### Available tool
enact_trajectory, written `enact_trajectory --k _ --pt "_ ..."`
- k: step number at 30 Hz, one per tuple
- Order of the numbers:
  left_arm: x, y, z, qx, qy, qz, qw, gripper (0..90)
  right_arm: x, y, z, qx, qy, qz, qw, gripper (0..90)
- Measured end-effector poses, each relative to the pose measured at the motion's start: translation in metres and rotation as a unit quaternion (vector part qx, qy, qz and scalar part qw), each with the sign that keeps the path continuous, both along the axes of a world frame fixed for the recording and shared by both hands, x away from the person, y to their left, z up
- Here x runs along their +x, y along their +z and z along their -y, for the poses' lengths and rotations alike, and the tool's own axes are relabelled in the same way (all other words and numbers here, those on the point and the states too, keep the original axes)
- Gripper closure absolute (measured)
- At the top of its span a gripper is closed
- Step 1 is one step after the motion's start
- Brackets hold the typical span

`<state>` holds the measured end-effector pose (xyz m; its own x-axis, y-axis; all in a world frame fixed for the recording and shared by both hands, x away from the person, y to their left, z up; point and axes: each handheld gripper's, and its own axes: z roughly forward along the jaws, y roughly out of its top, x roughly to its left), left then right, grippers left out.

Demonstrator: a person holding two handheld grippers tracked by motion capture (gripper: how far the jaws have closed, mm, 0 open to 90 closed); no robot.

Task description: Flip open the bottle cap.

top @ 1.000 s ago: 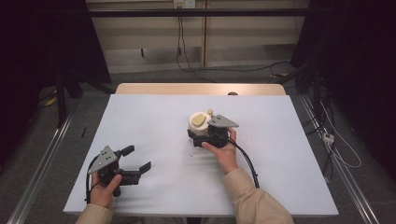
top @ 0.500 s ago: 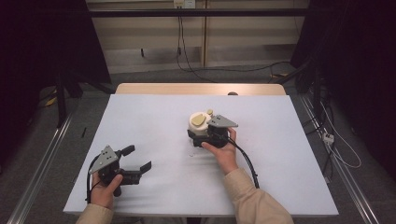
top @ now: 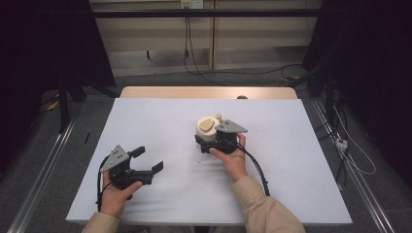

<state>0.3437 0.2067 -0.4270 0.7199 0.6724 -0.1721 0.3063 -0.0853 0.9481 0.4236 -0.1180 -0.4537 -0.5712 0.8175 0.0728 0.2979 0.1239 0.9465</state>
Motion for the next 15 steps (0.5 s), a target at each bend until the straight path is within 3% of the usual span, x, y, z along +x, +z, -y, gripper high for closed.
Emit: enact_trajectory --k 7,15 --pt "0.006 0.007 0.009 0.003 -0.01 -0.009 0.9999 14.7 0.0 0.0 0.0 -0.001 0.0 0.001 1.0 7.4" --pt "0.015 0.014 0.02 0.007 -0.017 -0.037 0.9991 28.3 0.0 0.0 0.0 -0.003 0.0 0.002 1.0 7.4"
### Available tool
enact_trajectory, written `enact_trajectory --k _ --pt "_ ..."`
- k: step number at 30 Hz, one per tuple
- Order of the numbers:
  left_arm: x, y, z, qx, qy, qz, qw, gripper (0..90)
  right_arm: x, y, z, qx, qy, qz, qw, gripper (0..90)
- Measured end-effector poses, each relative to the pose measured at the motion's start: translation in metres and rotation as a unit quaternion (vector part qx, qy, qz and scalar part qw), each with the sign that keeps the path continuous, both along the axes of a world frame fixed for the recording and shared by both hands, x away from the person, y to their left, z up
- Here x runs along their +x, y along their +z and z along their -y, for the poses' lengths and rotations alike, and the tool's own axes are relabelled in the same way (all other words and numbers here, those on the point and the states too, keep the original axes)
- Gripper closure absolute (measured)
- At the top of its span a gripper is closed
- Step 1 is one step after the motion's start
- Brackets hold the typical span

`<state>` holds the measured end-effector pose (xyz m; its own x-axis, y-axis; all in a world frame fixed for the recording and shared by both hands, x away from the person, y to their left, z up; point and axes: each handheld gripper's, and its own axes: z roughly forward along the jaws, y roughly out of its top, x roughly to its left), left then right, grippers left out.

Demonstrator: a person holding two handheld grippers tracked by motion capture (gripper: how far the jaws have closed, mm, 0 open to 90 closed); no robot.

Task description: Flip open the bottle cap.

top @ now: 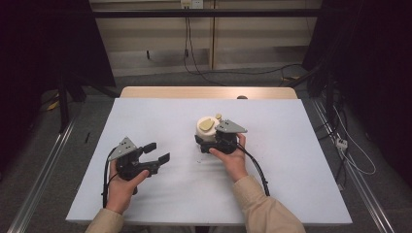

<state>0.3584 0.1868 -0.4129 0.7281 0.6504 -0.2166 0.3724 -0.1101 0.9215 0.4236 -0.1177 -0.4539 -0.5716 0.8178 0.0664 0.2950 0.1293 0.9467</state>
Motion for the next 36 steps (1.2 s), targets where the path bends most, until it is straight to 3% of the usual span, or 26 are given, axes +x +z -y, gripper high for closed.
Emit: enact_trajectory --k 7,9,13,22,36 --pt "0.01 0.006 0.018 -0.002 -0.021 -0.015 0.9997 49.2 0.0 0.0 0.0 -0.001 -0.001 0.0 1.0 7.4" --pt "0.013 0.007 0.023 -0.01 -0.029 -0.021 0.9993 54.1 0.0 0.0 0.0 -0.001 -0.001 0.0 1.0 7.4" --pt "0.018 0.009 0.031 -0.006 -0.039 -0.022 0.999 61.5 0.0 0.0 0.0 -0.001 -0.001 0.0 1.0 7.4" --pt "0.026 0.012 0.042 0.006 -0.047 -0.034 0.9983 75.6 0.0 0.0 0.0 -0.002 0.0 0.0 1.0 7.4" --pt "0.038 0.018 0.055 0.013 -0.056 -0.033 0.9978 88.4 0.0 0.0 0.0 -0.001 -0.001 -0.001 1.0 7.4"
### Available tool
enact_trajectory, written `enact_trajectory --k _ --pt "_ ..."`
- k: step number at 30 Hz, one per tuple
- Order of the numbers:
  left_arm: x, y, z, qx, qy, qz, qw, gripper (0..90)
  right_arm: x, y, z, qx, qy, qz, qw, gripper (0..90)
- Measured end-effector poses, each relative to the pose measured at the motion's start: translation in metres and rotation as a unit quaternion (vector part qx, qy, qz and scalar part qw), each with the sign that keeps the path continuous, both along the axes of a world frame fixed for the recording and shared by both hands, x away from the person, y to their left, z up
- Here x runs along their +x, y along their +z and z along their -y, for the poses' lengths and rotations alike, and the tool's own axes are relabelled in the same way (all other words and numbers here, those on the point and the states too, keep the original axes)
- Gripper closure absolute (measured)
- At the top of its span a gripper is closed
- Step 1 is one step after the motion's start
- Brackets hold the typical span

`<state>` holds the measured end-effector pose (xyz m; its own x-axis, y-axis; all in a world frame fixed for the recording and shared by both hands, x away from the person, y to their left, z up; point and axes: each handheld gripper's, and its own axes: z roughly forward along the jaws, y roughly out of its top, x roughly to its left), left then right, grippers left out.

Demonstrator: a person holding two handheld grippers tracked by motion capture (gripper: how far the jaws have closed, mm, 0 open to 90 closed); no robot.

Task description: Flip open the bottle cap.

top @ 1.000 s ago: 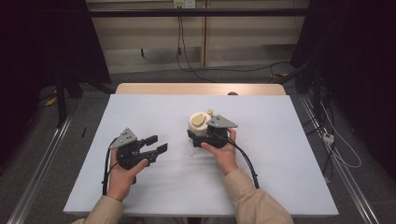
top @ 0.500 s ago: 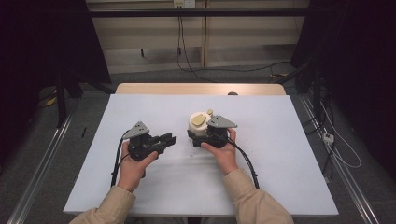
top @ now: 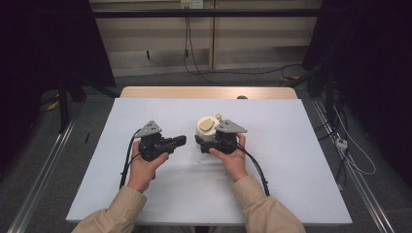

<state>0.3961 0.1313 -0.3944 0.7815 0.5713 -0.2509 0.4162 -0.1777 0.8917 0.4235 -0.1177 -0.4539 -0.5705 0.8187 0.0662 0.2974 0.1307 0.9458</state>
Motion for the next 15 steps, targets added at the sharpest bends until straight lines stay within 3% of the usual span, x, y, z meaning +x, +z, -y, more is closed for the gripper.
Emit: enact_trajectory --k 15 --pt "0.007 -0.001 0.016 0.018 -0.007 -0.003 0.9998 90.0 0.0 0.0 0.0 0.0 0.0 -0.001 1.0 7.3"
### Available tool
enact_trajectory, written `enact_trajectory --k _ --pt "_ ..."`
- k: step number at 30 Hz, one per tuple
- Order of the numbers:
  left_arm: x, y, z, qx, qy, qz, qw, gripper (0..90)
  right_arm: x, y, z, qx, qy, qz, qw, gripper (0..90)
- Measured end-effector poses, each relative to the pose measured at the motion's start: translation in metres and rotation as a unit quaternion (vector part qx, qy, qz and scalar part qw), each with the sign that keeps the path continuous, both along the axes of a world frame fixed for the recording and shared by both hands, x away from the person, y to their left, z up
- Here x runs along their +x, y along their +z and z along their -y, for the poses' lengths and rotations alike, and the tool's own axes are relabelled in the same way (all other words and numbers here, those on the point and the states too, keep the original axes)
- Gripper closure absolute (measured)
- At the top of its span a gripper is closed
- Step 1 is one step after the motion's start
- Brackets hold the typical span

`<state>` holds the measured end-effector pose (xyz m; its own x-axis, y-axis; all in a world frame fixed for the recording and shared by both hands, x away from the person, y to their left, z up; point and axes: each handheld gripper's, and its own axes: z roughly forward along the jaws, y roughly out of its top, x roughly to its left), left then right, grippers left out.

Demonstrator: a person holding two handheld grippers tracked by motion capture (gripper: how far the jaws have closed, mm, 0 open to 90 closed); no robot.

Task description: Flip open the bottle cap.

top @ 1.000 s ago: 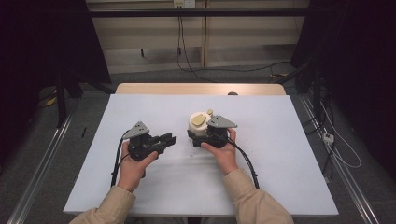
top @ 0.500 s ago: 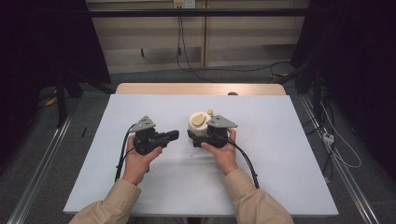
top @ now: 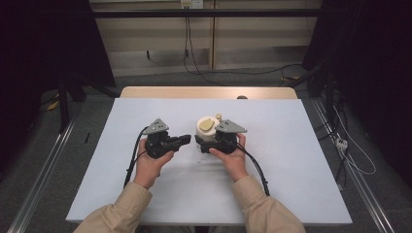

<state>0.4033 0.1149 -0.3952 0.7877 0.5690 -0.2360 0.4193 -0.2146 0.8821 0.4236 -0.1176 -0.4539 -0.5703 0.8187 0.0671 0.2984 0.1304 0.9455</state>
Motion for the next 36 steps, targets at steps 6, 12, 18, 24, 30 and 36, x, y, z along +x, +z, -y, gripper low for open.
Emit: enact_trajectory --k 6,12,18,24,30,36 --pt "0.003 0.004 0.008 0.004 -0.001 0.001 1.0 90.0 0.0 0.0 0.0 0.0 0.0 0.0 1.0 7.4" --pt "0.006 0.005 0.014 0.011 -0.001 -0.001 0.9999 90.0 0.0 0.0 0.0 -0.001 0.0 0.001 1.0 7.4" --pt "0.009 0.008 0.019 0.015 -0.004 -0.001 0.9999 90.0 0.0 0.0 0.0 -0.001 0.0 0.0 1.0 7.4" --pt "0.012 0.009 0.024 0.017 -0.002 -0.004 0.9998 90.0 0.0 0.0 0.0 0.0 -0.001 0.0 1.0 7.3" --pt "0.014 0.011 0.028 0.017 -0.003 -0.005 0.9998 90.0 0.0 0.0 0.0 0.0 -0.001 0.0 1.0 7.4" --pt "0.015 0.012 0.029 0.023 0.001 -0.006 0.9997 90.0 0.0 0.0 0.0 0.0 -0.001 -0.001 1.0 7.3"
